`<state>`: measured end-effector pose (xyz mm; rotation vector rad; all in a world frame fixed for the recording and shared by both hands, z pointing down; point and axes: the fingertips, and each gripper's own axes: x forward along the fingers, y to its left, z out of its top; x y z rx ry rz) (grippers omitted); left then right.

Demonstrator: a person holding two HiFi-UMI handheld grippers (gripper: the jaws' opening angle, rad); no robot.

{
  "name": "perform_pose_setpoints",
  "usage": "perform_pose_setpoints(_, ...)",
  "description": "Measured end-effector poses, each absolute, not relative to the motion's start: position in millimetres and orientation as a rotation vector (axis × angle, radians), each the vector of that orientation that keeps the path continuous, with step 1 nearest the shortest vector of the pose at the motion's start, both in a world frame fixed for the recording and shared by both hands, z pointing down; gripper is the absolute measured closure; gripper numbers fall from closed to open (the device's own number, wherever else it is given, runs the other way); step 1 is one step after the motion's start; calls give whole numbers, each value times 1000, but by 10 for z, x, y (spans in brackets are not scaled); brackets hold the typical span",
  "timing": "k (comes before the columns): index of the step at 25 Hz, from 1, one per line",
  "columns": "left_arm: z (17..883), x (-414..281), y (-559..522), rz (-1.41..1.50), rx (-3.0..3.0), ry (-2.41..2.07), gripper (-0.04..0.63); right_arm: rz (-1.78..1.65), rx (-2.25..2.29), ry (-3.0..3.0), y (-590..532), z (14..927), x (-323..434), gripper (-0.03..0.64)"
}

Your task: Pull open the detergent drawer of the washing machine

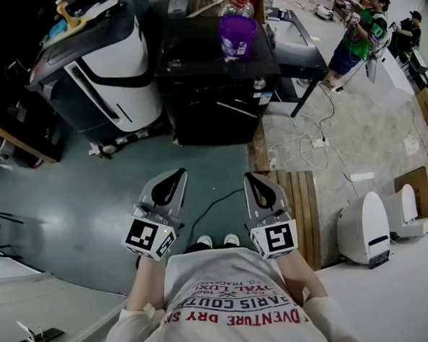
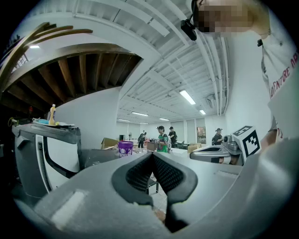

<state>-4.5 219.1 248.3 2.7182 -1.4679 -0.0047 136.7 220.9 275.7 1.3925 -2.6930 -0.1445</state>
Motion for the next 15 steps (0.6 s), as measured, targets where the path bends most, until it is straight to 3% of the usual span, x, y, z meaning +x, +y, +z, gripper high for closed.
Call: perform_pose_setpoints(15, 2493, -232, 2097, -65, 2714, -1428, 591, -115, 1463, -2649, 2111, 2783, 1202, 617)
